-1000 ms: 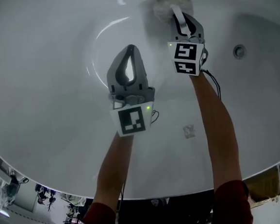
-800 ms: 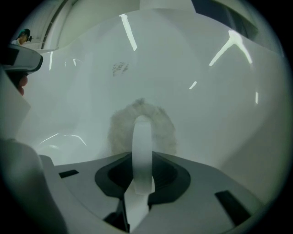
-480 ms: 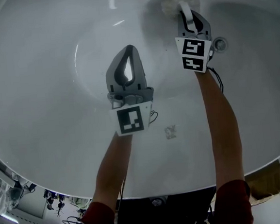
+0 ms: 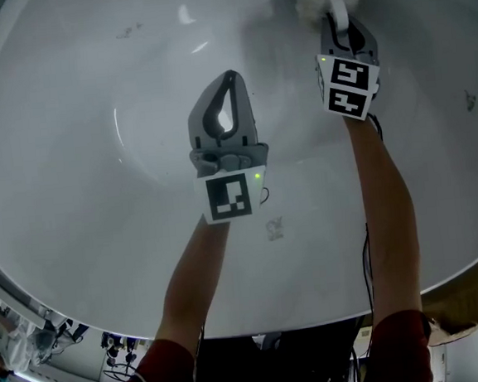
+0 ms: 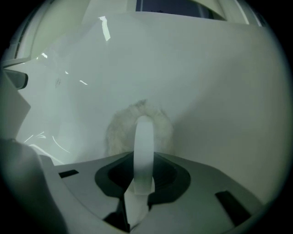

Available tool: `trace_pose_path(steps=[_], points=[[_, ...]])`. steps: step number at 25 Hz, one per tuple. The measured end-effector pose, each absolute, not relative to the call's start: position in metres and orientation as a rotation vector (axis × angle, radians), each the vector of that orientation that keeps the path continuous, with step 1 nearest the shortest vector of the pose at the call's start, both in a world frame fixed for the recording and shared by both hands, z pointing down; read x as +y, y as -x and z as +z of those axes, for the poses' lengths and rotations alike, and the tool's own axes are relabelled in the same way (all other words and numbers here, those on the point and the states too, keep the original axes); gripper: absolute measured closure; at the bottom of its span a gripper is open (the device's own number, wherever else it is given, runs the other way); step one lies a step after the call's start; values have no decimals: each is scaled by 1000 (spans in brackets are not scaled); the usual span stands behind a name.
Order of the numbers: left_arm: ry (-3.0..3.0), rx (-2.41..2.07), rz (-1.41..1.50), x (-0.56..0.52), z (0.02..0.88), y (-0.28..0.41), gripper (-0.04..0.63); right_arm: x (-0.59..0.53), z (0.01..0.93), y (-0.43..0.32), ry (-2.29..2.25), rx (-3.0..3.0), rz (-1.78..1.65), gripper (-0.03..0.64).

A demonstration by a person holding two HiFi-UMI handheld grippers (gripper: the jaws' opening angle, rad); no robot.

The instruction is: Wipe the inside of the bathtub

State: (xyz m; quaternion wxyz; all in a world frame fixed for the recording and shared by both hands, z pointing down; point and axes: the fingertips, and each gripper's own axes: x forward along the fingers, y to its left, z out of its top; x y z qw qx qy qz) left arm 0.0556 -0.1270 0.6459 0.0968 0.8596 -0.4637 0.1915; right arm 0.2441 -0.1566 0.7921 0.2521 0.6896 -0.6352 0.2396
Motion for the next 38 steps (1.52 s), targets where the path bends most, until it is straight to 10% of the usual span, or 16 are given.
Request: trace_pose_path(steps=[38], points=[[-2583,-1346,530,-108,544,-47,579,-77,734,-212,-1809,-1547,954,524]])
